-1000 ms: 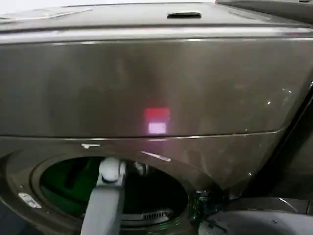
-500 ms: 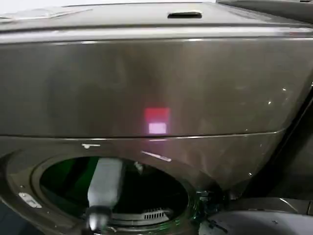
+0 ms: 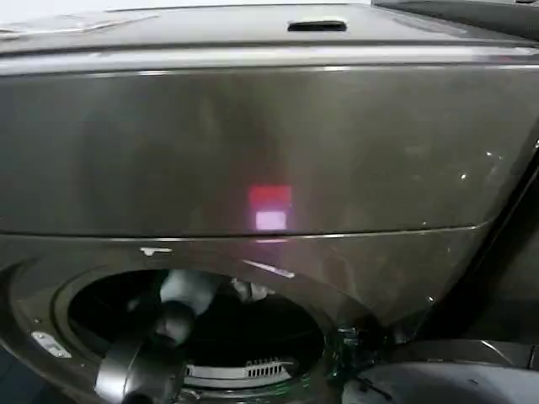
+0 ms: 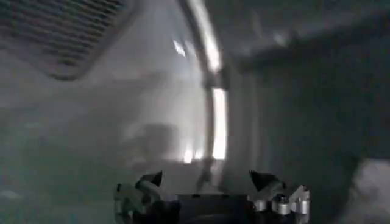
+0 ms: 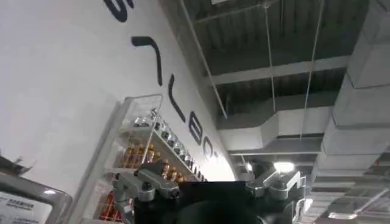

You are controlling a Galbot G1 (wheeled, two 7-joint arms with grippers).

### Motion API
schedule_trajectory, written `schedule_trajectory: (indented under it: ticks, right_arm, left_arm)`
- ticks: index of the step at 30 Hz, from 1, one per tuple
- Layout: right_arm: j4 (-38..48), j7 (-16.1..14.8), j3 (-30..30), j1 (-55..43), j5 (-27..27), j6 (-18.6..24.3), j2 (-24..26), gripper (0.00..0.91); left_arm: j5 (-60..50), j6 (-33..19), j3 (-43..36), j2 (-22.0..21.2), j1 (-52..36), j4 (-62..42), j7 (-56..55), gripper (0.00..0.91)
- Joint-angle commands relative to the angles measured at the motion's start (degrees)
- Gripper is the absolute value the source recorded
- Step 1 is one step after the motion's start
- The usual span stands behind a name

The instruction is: Grasp the clothes from the dryer.

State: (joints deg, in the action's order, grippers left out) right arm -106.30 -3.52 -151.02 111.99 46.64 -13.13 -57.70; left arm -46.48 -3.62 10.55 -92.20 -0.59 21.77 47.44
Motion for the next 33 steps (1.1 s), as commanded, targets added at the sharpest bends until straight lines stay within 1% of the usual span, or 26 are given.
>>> schedule_trajectory:
  ticks: [1, 4, 9, 13, 17, 23, 24, 25, 26, 27, 28, 30, 33]
  right_arm:
    - [-0.56, 0.03, -0.08, 0.18, 0.1, -0.03, -0.14, 0.907]
    - [-0.54, 0.07, -0.25, 0.32, 0.14, -0.03, -0.07, 0.907]
    - [-0.89, 0.12, -0.14, 0.27, 0.15, -0.05, 0.0, 0.907]
    - [-1.1, 0.17, 0.62, -0.39, 0.06, -0.1, 0.04, 0.907]
    - [-1.58, 0.25, 1.32, -1.01, -0.05, -0.16, 0.3, 0.907]
    - [-1.23, 0.24, 1.01, -0.97, -0.12, -0.09, 0.36, 0.907]
    - [-1.39, 0.24, 1.05, -0.93, -0.13, -0.09, 0.36, 0.907]
    - [-1.38, 0.24, 1.02, -0.89, -0.12, -0.09, 0.41, 0.907]
    - [-1.25, 0.24, 0.9, -0.86, -0.12, -0.06, 0.51, 0.907]
    - [-1.24, 0.25, 0.88, -0.85, -0.11, -0.06, 0.53, 0.907]
    - [-1.17, 0.23, 0.79, -0.8, -0.12, -0.04, 0.52, 0.907]
    - [-1.17, 0.24, 0.78, -0.8, -0.11, 0.0, 0.38, 0.907]
    - [-1.04, 0.23, 0.61, -0.71, -0.11, 0.05, 0.32, 0.907]
  left_arm:
    - [-5.29, 1.16, -5.5, 2.56, -5.18, -6.93, 6.96, 0.907]
    - [-7.15, 1.86, -6.64, 2.72, -5.13, -7.6, 7.01, 0.907]
    - [-6.92, 3.0, -6.84, 3.1, -4.42, -7.6, 6.43, 0.907]
    - [-6.42, 3.25, -7.88, 3.66, -4.28, -8.21, 5.97, 0.907]
    - [-5.97, 3.36, -8.35, 3.24, -3.94, -8.48, 6.13, 0.907]
    - [-4.08, 2.76, -8.8, 3.46, -3.35, -9.3, 6.84, 0.907]
    - [-3.89, 2.52, -8.77, 3.52, -3.08, -9.22, 7.01, 0.865]
    - [-3.73, 2.38, -8.72, 3.58, -2.92, -9.27, 7.22, 0.603]
    - [-3.71, 2.29, -8.69, 3.65, -2.82, -9.33, 7.36, 0.375]
    - [-3.69, 2.25, -8.7, 3.67, -2.81, -9.35, 7.45, 0.25]
    - [-3.53, 2.1, -8.69, 3.78, -2.88, -9.43, 7.48, 0.057]
    - [-3.42, 1.88, -8.71, 3.77, -3.1, -9.42, 7.52, 0.0]
    - [-3.22, 1.61, -8.78, 3.63, -3.39, -9.55, 7.75, 0.0]
